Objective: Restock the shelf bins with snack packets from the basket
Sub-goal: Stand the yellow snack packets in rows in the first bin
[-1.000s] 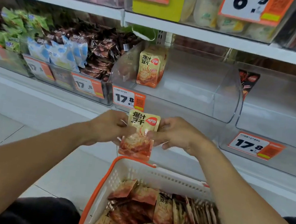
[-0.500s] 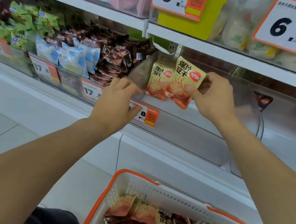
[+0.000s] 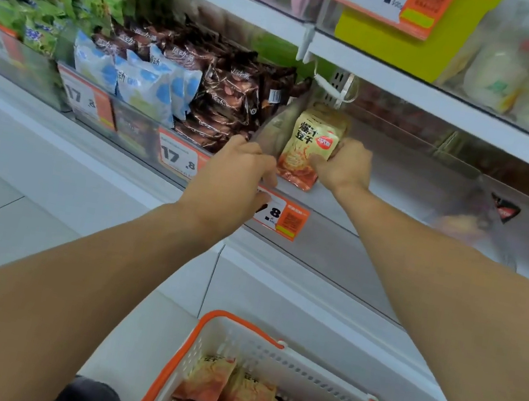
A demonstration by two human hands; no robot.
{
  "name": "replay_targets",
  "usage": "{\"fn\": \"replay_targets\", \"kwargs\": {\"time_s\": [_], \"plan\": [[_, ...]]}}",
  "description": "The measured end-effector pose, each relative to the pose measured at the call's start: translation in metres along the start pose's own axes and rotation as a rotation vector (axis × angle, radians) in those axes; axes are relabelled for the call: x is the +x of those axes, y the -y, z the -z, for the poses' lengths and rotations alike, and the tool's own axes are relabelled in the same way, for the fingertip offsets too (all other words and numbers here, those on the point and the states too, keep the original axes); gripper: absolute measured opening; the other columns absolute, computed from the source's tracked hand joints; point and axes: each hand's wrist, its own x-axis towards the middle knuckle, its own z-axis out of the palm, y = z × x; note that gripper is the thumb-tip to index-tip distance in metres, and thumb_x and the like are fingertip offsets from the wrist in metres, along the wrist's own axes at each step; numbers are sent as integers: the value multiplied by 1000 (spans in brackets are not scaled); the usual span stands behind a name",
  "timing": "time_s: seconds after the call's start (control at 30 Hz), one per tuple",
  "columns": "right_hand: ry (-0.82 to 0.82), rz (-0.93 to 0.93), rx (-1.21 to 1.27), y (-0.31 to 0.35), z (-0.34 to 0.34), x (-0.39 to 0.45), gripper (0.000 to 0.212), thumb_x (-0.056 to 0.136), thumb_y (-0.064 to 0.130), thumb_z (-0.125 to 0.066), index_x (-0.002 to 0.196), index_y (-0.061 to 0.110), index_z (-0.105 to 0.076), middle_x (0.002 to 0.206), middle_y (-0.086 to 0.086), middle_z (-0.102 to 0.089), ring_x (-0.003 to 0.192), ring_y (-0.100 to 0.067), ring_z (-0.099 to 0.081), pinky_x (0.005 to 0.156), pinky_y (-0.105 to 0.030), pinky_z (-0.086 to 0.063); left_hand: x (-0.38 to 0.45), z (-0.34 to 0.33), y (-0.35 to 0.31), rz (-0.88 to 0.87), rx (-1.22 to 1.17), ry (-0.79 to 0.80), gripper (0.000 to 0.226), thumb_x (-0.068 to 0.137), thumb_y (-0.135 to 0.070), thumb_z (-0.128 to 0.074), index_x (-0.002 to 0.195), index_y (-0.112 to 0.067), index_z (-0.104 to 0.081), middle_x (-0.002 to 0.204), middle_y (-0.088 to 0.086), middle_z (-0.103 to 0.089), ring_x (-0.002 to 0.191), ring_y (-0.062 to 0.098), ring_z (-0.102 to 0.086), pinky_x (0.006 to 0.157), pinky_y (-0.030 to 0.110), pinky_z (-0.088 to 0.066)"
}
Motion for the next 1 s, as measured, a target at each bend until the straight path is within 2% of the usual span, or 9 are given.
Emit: {"fn": "replay_targets", "kwargs": {"time_s": [0.17,0.3,0.43,0.53,0.63,0.73,0.83,0.9,1.0], "plan": [[-31,-81,35,-3,-4,0,47,80,37,-79,56,24,-41,64,3,-53,68,-14,-52,61,-27,-42,1,-1,1,-20,7,-15,23,77,-19,-84,96,-13,-72,106,5,-67,105,23,-46,90,33,-41],[30,-130,106,-4,10,-3,44,73,45,-85,59,20,-51,72,-3,-68,77,-17,-68,55,-25,-45,-2,-2,0,-39,6,-36,24,78,-18,-83,98,-12,-71,101,5,-64,99,19,-42,86,36,-43],[3,-41,275,-5,58,-35,28,74,23,-86,66,19,-59,73,-7,-73,72,-22,-73,78,-42,-60,-6,-1,-1,-63,44,-36,24,80,-19,-80,99,-11,-69,101,7,-63,101,26,-47,87,40,-45],[-52,174,335,-13,94,-95,23,77,15,-80,73,26,-60,69,0,-69,68,-23,-71,69,-41,-61,-13,5,-5,-103,66,-85,23,82,-17,-78,101,-9,-69,103,9,-63,103,30,-50,89,41,-44],[83,258,396,-29,98,-164,25,79,12,-79,76,26,-58,69,0,-66,62,-28,-66,59,-35,-56,-23,5,-14,-107,62,-121,9,89,-11,-66,97,-7,-67,97,11,-65,96,33,-56,80,42,-47],[268,156,323,-72,59,-216,28,81,11,-77,77,25,-53,69,0,-64,61,-22,-64,60,-32,-52,-52,-19,-28,54,181,228,13,94,-11,-52,99,-9,-64,99,11,-67,90,35,-61,72,42,-51],[502,-25,116,-129,9,-253,24,83,13,-74,76,22,-53,72,2,-61,69,-19,-61,65,-34,-48,-106,-64,-34,140,246,599,17,95,-17,-49,103,-11,-63,106,9,-65,96,31,-62,81,41,-53],[647,-143,-35,-156,-14,-272,23,85,18,-71,70,16,-54,68,-3,-57,69,-27,-59,63,-34,-45,-149,-94,-32,202,219,716,20,93,-21,-50,105,-13,-64,112,8,-65,104,30,-61,86,38,-51],[601,-268,-70,-182,-34,-296,48,89,31,-68,52,17,-41,50,0,-39,48,-21,-41,55,-32,-35,-212,-128,-22,181,303,833,35,91,-23,-42,120,-20,-61,126,6,-57,121,32,-53,98,41,-46]]}}
